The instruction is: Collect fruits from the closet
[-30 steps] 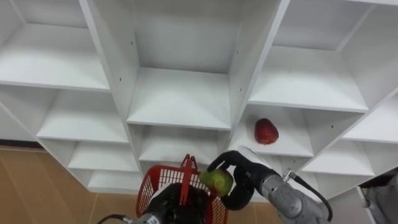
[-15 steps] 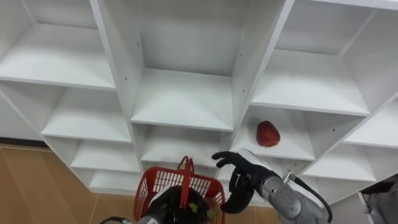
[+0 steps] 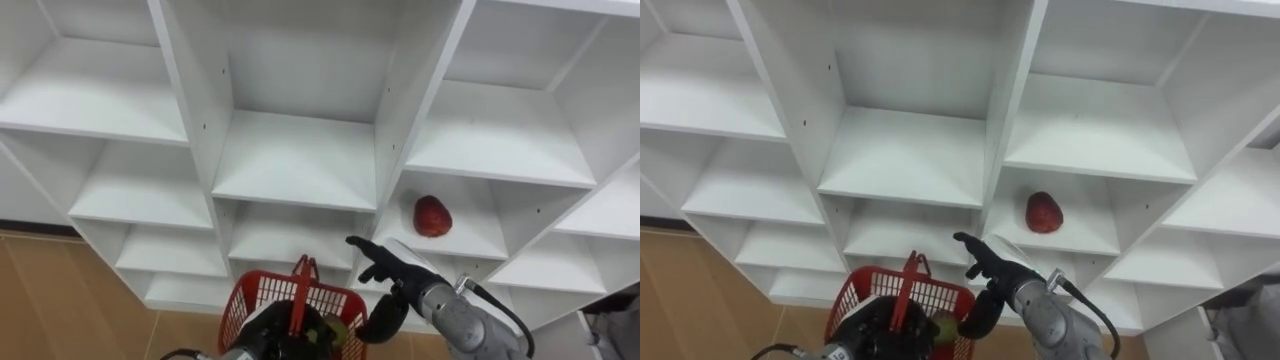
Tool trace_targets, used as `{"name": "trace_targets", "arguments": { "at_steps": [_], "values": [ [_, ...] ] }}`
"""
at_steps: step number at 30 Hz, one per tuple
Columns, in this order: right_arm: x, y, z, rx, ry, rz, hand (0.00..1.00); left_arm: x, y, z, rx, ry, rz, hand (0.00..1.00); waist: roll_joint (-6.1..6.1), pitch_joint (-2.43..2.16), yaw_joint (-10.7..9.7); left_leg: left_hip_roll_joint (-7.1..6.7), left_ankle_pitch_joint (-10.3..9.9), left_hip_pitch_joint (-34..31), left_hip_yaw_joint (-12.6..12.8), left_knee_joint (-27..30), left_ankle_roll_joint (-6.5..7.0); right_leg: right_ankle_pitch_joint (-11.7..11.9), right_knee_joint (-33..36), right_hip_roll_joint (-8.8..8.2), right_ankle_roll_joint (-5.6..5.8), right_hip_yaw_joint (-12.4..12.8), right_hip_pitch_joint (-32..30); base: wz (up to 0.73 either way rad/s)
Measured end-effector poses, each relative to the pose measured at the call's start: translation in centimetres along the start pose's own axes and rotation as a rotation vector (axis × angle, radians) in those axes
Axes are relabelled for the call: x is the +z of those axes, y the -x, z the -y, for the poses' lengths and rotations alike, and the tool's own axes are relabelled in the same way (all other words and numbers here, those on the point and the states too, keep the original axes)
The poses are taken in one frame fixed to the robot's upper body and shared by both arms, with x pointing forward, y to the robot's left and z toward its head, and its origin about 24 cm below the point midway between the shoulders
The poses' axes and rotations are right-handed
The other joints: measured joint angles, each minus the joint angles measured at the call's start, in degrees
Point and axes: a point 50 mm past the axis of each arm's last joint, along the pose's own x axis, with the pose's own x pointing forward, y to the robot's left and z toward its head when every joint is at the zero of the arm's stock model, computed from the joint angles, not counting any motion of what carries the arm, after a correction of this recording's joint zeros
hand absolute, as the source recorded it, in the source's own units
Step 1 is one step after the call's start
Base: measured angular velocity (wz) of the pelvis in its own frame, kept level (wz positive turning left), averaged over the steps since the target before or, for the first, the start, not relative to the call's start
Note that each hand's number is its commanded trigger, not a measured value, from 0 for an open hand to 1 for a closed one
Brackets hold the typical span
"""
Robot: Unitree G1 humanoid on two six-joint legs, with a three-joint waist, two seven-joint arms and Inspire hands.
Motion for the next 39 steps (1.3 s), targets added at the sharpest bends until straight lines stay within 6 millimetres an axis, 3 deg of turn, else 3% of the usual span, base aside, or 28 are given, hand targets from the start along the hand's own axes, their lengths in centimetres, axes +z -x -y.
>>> {"name": "trace_targets", "arguments": {
  "at_steps": [12,17,21,23,29,39],
  "values": [
    [-0.1,-0.2,0.2,-0.028,-0.004,-0.005,0.00,0.0,0.0,-0.1,0.007,-0.007,-0.001,1.00,0.15,0.05,-0.1,0.15,0.0,0.1,0.0,-0.2,0.00,0.0,-0.3,-0.02,0.00,0.0,0.2,0.00],
    [0.9,0.3,0.9,-0.091,-0.013,0.063,0.00,-0.3,0.3,-1.0,0.047,0.011,-0.005,1.00,0.65,0.12,-0.8,0.21,0.0,0.2,0.0,-0.3,-0.01,0.0,-0.3,0.17,0.00,-0.1,0.5,0.00],
    [0.9,0.5,1.0,-0.113,-0.048,0.085,0.00,-0.7,0.5,-1.4,0.066,0.024,-0.014,1.00,1.35,-0.29,-1.8,0.21,0.0,0.3,0.0,-0.3,0.05,0.0,-0.3,0.07,0.01,-0.1,0.7,0.00],
    [0.5,0.7,1.1,-0.145,-0.061,0.087,0.00,-0.9,0.7,-1.7,0.081,0.035,-0.018,1.00,1.72,-0.48,-2.0,0.21,-0.1,0.6,0.0,-0.3,0.07,0.0,-0.3,-0.02,0.02,-0.1,0.7,0.00],
    [-0.7,1.3,1.9,-0.206,-0.136,0.064,0.00,-1.1,1.1,-2.9,0.158,0.089,-0.012,1.00,1.93,-0.50,-2.4,0.24,-0.1,1.1,0.5,-0.4,0.05,0.0,-0.1,0.10,0.00,0.1,0.9,-0.03],
    [-1.0,2.2,3.4,-0.322,-0.186,0.070,0.00,-2.3,1.9,-4.0,0.230,0.116,-0.047,1.00,2.73,-0.47,-4.1,0.23,-0.1,1.2,0.5,-0.4,0.06,0.0,-0.2,0.04,0.01,0.2,0.9,0.00]
  ]
}}
